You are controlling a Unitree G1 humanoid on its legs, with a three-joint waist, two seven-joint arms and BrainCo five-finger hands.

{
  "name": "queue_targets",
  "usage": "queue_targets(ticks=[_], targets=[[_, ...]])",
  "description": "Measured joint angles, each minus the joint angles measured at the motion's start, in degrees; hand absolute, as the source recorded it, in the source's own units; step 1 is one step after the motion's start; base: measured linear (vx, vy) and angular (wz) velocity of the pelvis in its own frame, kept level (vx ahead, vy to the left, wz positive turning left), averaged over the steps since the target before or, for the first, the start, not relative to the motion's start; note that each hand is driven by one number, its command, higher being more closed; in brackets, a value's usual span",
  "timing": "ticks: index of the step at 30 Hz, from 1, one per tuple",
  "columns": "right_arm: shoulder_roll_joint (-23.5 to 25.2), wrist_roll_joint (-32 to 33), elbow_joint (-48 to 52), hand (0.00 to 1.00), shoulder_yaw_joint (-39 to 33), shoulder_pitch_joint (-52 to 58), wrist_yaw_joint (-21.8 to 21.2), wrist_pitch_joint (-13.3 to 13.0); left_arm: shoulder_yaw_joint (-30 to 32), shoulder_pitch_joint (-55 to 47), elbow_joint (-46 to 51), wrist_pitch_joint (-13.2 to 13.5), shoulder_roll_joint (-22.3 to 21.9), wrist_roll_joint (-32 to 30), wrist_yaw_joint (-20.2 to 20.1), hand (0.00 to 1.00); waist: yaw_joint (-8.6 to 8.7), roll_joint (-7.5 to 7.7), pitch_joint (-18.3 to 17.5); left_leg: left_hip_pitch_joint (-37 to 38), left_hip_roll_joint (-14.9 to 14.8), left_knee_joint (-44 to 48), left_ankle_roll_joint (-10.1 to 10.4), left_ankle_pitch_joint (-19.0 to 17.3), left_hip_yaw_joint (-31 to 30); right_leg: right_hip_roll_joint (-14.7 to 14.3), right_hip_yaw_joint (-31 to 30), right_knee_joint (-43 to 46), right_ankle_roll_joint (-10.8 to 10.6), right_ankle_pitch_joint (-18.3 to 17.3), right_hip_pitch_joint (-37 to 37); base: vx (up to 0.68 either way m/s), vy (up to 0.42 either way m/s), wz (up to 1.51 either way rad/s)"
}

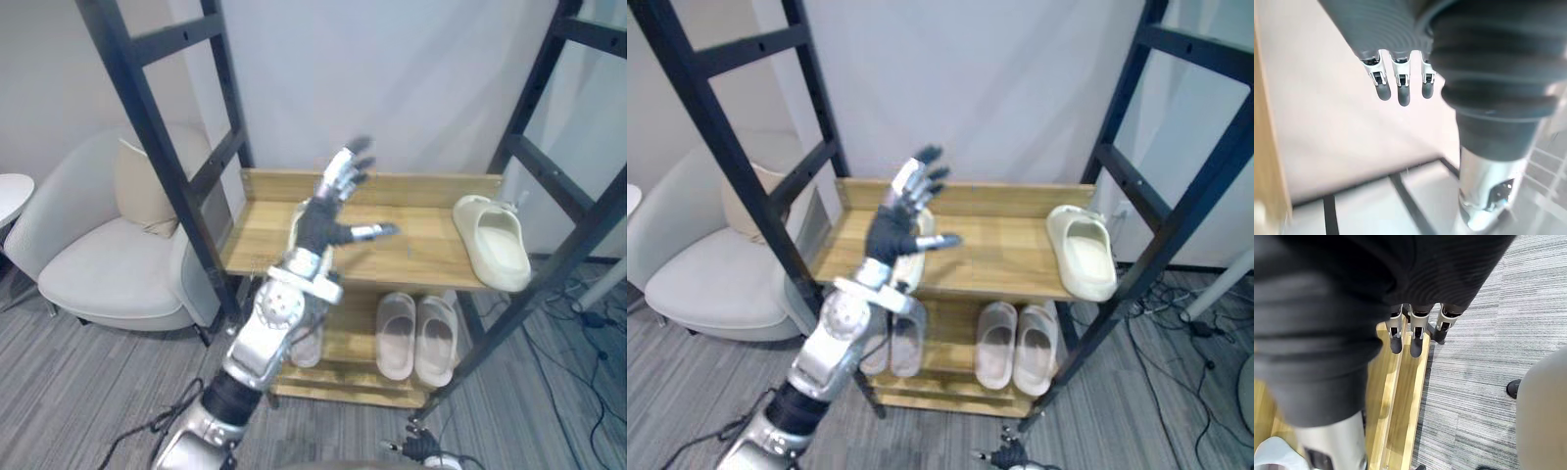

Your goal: Organize the slippers on the shoe rack

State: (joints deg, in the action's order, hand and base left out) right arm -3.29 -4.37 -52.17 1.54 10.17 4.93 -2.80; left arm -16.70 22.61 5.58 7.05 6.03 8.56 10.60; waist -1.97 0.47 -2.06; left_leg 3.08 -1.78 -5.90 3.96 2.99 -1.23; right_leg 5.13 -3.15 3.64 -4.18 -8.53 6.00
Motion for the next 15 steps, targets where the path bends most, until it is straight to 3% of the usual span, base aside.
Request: queue_targets(ticks=[7, 15], targets=[[0.72, -0.03, 2.49, 0.0, -0.85, 1.32, -0.34, 0.16, 6.5, 2.41, -3.66, -0.83, 3.28, -5.08, 3.32, 0.0, 0.18, 0.43, 0.16, -0.08, 0.43, 0.0, -0.16, 0.07, -0.05, 0.38, -0.04, 0.02, -0.17, -0.16, -0.15, 0.0, 0.0, 0.0], [0.99, 0.01, 4.39, 0.0, -0.82, 2.15, -0.68, 0.04, 9.01, 5.16, -8.87, -2.95, 5.3, -9.37, 5.11, 0.0, 1.32, 0.88, 0.0, -1.01, 0.42, 0.0, -0.18, 0.1, 0.12, 0.34, -0.36, 0.13, -0.17, -0.16, -1.28, 0.0, -0.001, -0.01]])
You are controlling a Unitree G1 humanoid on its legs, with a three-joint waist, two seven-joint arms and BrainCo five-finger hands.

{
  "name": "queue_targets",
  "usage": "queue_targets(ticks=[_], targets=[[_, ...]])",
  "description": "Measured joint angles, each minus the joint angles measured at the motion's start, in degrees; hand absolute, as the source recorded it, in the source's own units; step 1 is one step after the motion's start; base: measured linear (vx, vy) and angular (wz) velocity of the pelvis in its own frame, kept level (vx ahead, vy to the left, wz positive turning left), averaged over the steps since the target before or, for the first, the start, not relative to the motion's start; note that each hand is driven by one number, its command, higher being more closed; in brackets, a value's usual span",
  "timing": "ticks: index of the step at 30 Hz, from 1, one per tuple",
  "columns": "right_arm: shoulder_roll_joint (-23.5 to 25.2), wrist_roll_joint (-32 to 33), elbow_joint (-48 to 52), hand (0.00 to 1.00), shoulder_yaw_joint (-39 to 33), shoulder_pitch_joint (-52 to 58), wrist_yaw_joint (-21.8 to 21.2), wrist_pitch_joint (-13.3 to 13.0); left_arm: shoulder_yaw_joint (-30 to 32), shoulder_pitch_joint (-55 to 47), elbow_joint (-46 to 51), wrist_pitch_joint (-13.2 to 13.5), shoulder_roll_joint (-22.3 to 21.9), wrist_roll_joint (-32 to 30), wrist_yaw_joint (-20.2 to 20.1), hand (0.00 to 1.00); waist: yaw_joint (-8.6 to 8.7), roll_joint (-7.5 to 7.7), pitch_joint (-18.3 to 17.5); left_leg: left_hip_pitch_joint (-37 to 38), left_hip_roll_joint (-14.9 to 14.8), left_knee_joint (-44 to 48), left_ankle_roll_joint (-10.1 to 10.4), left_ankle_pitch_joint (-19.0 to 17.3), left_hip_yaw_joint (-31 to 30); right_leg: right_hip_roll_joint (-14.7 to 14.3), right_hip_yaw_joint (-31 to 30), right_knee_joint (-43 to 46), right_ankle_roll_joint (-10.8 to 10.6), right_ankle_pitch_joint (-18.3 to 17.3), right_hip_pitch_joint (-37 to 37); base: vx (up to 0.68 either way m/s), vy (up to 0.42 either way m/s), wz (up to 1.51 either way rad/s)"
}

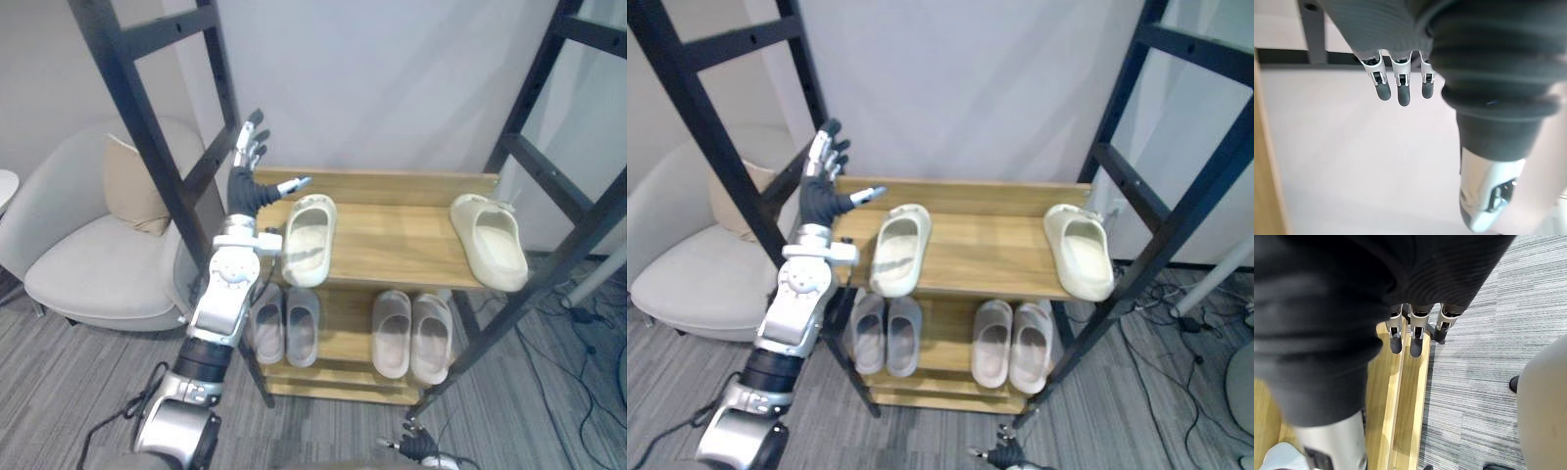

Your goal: Organize the slippers on the shoe rack

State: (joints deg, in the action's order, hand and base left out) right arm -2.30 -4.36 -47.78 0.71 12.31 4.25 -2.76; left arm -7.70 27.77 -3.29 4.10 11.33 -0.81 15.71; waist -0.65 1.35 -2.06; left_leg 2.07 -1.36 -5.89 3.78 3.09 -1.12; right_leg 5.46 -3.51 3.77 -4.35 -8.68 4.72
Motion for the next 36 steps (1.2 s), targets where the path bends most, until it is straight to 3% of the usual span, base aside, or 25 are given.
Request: queue_targets(ticks=[11, 33, 34, 36], targets=[[0.09, 0.03, 1.57, 0.0, -0.03, 0.32, -0.87, 0.04, -1.69, 5.17, -13.5, -2.53, 3.63, -7.14, -1.3, 0.0, 1.25, -0.02, 0.06, -0.26, -0.13, -0.02, 0.02, 0.0, 0.86, -0.27, -0.34, -0.14, 0.15, 0.11, -0.6, 0.0, -0.002, -0.01], [0.47, 0.34, 2.03, 0.0, -0.66, -0.59, -0.89, 0.0, -1.85, 10.4, -26.06, -5.72, 4.63, -16.07, -2.43, 0.0, 1.75, -0.26, 2.7, -1.01, -1.1, -0.03, 0.41, -0.24, 2.39, -1.06, -1.1, -2.06, 0.81, 1.25, -0.89, 0.0, -0.004, -0.02], [0.45, 0.39, 2.04, 0.0, -0.67, -0.66, -0.89, -0.01, -1.86, 10.9, -26.88, -6.0, 4.68, -16.49, -2.43, 1.0, 1.83, -0.34, 2.78, -1.01, -1.13, -0.04, 0.41, -0.24, 2.45, -1.05, -1.16, -2.06, 0.81, 1.26, -0.92, -0.02, -0.005, -0.03], [0.44, 0.44, 2.04, 0.0, -0.67, -0.71, -0.88, -0.01, -1.89, 11.6, -28.01, -6.29, 4.74, -17.27, -2.55, 1.0, 1.94, -0.35, 2.82, -1.0, -1.17, -0.04, 0.43, -0.26, 2.61, -1.05, -1.31, -2.06, 0.81, 1.26, -1.0, -0.01, -0.003, -0.03]])
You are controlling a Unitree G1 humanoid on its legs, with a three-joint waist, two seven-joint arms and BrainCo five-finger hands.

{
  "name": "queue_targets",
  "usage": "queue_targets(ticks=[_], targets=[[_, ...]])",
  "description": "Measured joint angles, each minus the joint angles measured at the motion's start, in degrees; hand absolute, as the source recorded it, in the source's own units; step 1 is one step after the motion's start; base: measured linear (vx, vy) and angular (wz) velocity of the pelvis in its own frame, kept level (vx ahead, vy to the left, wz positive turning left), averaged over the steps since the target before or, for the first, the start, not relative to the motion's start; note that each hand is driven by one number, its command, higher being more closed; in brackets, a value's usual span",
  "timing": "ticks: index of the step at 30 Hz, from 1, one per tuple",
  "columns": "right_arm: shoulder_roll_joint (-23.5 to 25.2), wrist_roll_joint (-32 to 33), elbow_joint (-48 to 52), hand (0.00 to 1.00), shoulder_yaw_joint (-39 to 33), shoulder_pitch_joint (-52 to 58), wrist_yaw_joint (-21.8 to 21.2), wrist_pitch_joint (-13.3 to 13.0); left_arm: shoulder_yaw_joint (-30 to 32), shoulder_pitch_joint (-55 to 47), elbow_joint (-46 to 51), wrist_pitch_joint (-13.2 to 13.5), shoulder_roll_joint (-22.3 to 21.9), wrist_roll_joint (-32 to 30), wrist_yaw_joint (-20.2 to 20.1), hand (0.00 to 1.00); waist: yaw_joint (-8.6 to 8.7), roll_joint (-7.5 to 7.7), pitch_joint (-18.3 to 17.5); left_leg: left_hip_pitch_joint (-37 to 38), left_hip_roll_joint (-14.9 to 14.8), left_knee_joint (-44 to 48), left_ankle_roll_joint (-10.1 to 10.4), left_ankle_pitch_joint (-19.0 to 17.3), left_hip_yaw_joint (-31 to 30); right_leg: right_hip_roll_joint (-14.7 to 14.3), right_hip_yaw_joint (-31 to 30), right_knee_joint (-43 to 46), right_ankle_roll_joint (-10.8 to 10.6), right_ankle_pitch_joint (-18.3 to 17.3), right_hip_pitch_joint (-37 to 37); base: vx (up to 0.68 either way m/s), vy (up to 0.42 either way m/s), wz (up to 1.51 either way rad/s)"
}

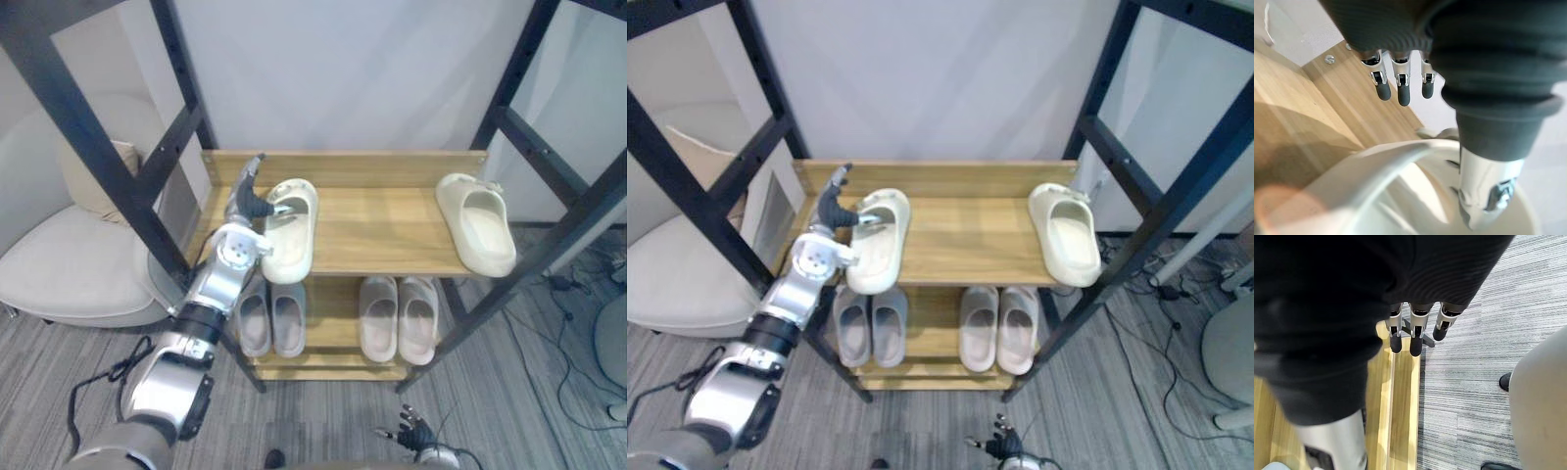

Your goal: Organize the slippers on the shoe rack

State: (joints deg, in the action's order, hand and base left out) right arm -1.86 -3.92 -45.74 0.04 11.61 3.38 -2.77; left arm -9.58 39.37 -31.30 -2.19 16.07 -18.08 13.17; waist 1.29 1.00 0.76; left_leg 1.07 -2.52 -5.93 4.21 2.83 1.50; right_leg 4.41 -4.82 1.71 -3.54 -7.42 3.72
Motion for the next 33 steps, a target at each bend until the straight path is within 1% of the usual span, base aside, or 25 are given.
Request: queue_targets(ticks=[3, 5, 13, 22, 26, 33], targets=[[-0.04, 0.01, 0.0, 0.0, -0.05, -0.12, 0.0, 0.01, -0.49, 0.59, -0.83, -0.02, 0.57, -1.03, -0.17, 1.0, 0.13, -0.16, 0.14, 0.0, -0.01, 0.0, 0.04, -0.03, 0.22, 0.0, -0.18, 0.0, 0.0, 0.0, -0.08, 0.0, -0.002, -0.02], [-0.23, 0.04, 0.0, 0.0, -0.09, -0.22, -0.02, 0.03, -0.61, 1.18, -1.3, -0.03, 0.71, -1.03, -1.15, 1.0, 0.14, -0.36, 0.34, 0.0, -0.01, 0.0, 0.04, -0.03, 0.28, -0.01, -0.23, 0.01, 0.0, 0.02, -0.12, 0.0, 0.0, 0.0], [-0.43, 0.04, 0.02, 0.0, -0.12, -0.34, -0.04, 0.03, -0.61, 2.75, -2.06, 0.0, 1.47, -0.79, -1.02, 1.0, 0.16, -0.64, 0.64, -0.01, -0.1, 0.0, 0.28, -0.22, 0.88, -0.18, -0.84, 0.0, 0.02, 0.04, -0.43, 0.0, -0.006, -0.03], [-0.41, 0.07, 0.23, 0.0, -0.48, -0.81, -0.05, 0.02, -1.33, 3.54, -2.06, 0.02, 2.51, 0.37, -1.04, 1.0, 1.52, -1.02, 1.09, -0.02, -0.06, 0.0, 0.29, -0.24, 0.95, -0.18, -1.03, 0.0, 0.02, 0.04, -0.53, 0.0, 0.0, 0.0], [-0.46, 0.16, 0.23, 0.0, -0.49, -0.94, -0.06, 0.02, -3.85, 4.7, -2.06, 0.01, 2.67, 1.02, -1.02, 1.0, 1.62, -1.17, 1.33, -0.04, -0.02, 0.0, 0.29, -0.24, 0.91, -0.17, -1.03, 0.0, 0.02, 0.04, -0.56, 0.0, 0.0, 0.0], [-0.47, 0.41, 0.14, 0.0, -1.55, -1.79, -0.04, 0.07, -6.69, 8.1, -2.71, 0.1, 1.7, 3.41, -0.88, 1.0, 2.47, -1.74, 2.55, -0.12, 0.05, 0.0, 0.29, -0.24, 0.87, -0.17, -1.13, 0.03, 0.03, 0.04, -0.68, 0.0, 0.0, 0.0]])
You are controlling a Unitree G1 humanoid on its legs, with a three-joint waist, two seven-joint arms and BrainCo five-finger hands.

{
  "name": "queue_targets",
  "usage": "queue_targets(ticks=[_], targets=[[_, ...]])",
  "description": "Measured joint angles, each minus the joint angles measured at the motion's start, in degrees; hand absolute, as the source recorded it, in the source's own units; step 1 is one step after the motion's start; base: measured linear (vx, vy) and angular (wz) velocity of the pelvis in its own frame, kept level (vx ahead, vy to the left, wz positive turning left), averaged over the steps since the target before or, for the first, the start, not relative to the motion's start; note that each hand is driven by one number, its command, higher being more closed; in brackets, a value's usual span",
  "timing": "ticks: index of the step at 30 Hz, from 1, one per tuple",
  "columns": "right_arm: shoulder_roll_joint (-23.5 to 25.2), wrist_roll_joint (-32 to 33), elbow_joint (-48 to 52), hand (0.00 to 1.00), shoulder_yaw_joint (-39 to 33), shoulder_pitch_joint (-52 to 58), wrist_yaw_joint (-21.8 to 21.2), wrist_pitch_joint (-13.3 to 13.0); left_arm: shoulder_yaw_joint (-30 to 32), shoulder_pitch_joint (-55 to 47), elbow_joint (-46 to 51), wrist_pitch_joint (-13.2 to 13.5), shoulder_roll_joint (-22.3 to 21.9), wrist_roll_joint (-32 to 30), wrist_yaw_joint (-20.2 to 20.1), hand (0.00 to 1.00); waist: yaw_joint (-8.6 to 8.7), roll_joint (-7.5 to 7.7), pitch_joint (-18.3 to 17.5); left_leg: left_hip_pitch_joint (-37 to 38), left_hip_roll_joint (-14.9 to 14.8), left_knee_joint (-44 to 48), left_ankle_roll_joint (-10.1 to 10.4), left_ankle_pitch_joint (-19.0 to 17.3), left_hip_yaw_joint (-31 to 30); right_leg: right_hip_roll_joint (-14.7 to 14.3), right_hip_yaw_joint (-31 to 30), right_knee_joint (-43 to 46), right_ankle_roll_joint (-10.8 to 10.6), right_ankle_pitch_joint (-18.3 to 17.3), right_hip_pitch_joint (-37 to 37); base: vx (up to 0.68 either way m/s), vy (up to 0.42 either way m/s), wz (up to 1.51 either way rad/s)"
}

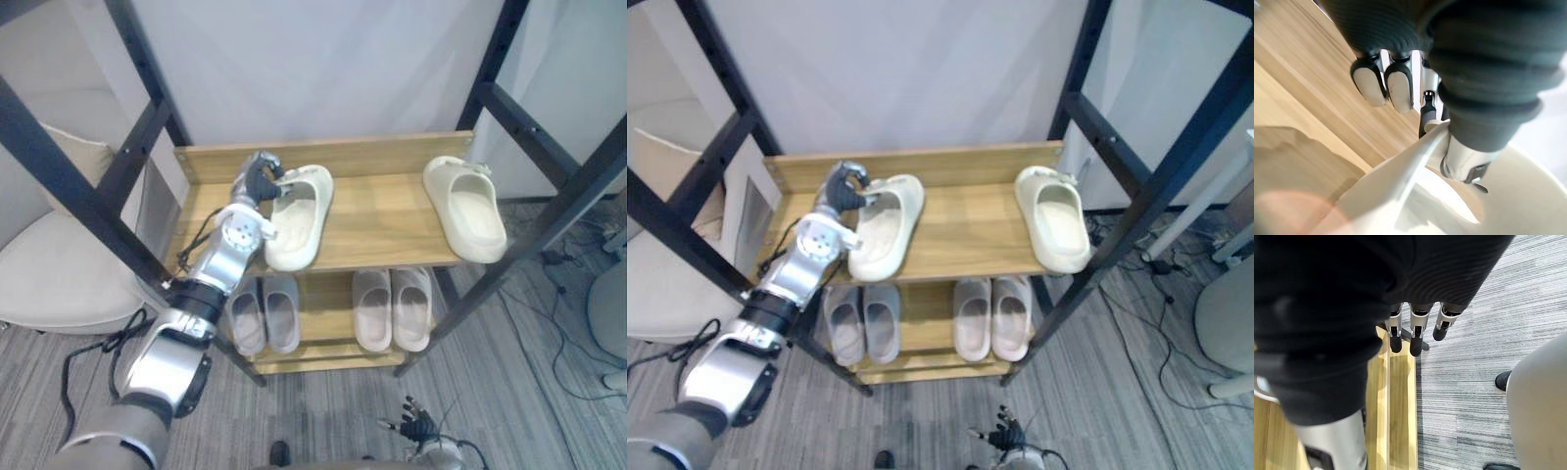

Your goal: Organize the slippers on the shoe rack

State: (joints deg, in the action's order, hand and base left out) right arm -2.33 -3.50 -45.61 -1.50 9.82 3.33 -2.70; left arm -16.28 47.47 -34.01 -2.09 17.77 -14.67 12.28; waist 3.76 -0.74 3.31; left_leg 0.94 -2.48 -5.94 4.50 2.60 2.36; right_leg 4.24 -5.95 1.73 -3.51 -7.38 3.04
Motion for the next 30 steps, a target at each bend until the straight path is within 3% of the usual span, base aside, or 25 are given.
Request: queue_targets(ticks=[13, 18, 26, 27, 30], targets=[[0.05, 1.37, 2.28, 0.0, -1.44, 0.57, 0.1, 0.43, -1.24, 6.25, -2.9, -0.05, -7.01, 1.36, 1.2, 1.0, 1.53, -0.84, 0.48, -0.97, -0.1, 0.04, -0.06, 0.03, 1.88, -0.2, -3.17, 1.89, -0.01, -0.01, -3.19, -0.01, -0.001, -0.11], [0.06, 1.48, 4.38, 0.0, -2.83, 1.25, 0.16, 0.44, -1.21, 7.43, -4.15, -0.07, -8.77, 1.44, 1.24, 1.0, 2.05, -2.01, 1.15, -1.02, -0.29, 0.04, -0.09, -0.02, 2.94, -0.31, -4.15, 2.58, -0.05, -0.01, -4.19, -0.03, -0.007, -0.11], [0.17, 2.09, 6.55, 0.0, -2.97, 2.13, 0.6, 0.4, -0.39, 9.51, -6.74, -0.27, -11.71, 2.47, 1.5, 1.0, 2.45, -2.64, 1.37, -2.42, -0.62, 0.05, -0.1, 0.01, 3.62, -0.51, -4.82, 3.19, -0.18, -0.01, -6.05, 0.0, -0.017, -0.04], [0.13, 2.32, 6.63, 0.0, -2.98, 2.14, 0.65, 0.4, 0.0, 10.28, -7.44, -0.28, -11.93, 2.56, 1.6, 0.0, 2.45, -2.75, 1.45, -2.78, -0.66, 0.05, -0.1, 0.01, 3.7, -0.54, -4.85, 3.2, -0.18, -0.01, -6.5, -0.01, -0.021, -0.05], [0.08, 2.38, 6.79, 0.0, -2.98, 2.15, 0.9, 0.34, 1.88, 10.46, -7.54, -0.43, -11.91, 2.56, 2.43, 0.0, 2.42, -2.81, 1.51, -3.01, -0.79, 0.05, -0.08, 0.0, 4.85, -0.61, -5.86, 3.56, -0.18, -0.01, -7.01, 0.02, -0.017, -0.16]])
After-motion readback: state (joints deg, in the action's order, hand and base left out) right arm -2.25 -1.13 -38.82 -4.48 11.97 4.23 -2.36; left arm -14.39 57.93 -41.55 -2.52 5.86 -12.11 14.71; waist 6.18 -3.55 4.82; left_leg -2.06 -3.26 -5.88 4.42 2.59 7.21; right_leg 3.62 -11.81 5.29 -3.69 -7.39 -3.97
